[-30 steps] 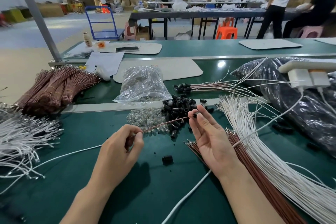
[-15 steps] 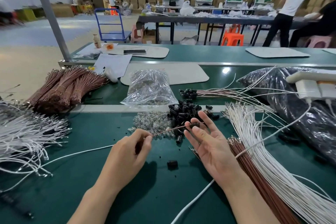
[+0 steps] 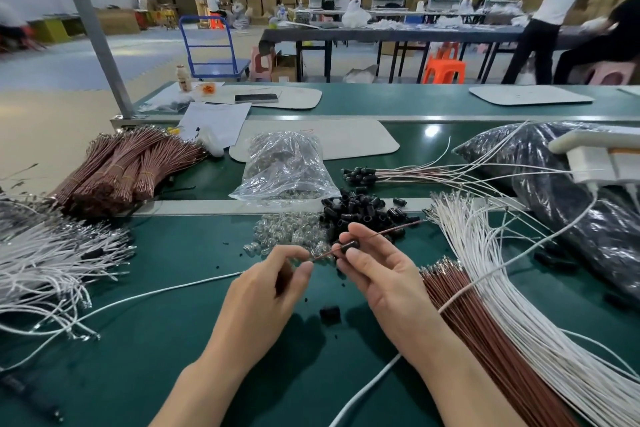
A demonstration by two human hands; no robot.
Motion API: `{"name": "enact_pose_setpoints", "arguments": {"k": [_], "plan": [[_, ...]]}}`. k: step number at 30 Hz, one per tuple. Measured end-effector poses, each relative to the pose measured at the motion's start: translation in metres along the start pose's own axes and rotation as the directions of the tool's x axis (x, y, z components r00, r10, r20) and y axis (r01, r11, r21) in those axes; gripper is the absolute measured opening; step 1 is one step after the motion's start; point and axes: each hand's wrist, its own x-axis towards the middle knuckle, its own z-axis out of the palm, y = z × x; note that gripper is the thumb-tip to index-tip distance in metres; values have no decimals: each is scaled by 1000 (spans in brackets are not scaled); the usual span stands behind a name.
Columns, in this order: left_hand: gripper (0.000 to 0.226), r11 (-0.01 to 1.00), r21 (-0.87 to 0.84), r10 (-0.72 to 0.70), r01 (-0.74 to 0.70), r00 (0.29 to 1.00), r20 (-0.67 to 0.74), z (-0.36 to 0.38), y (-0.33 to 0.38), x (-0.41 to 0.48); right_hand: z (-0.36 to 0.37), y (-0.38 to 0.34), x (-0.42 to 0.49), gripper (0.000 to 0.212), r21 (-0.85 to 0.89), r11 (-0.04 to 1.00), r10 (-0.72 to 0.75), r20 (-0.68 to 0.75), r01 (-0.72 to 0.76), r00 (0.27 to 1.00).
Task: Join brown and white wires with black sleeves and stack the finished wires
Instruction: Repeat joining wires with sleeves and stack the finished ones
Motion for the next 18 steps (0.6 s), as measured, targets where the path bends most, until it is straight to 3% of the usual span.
{"name": "enact_pose_setpoints", "arguments": {"k": [5, 12, 18], "plan": [[11, 998, -61, -12, 11, 1000, -19, -2, -5, 2, -6, -7, 5, 33, 103, 994, -34, -42, 38, 999], [9, 997, -67, 26, -25, 1000, 12, 0, -3, -1, 8, 9, -6, 29, -42, 996, 85, 99, -81, 991], [9, 998, -59, 10, -10, 1000, 5, 0, -4, -1, -1, -2, -1, 32, 7, 998, 59, -18, -59, 998]]}}
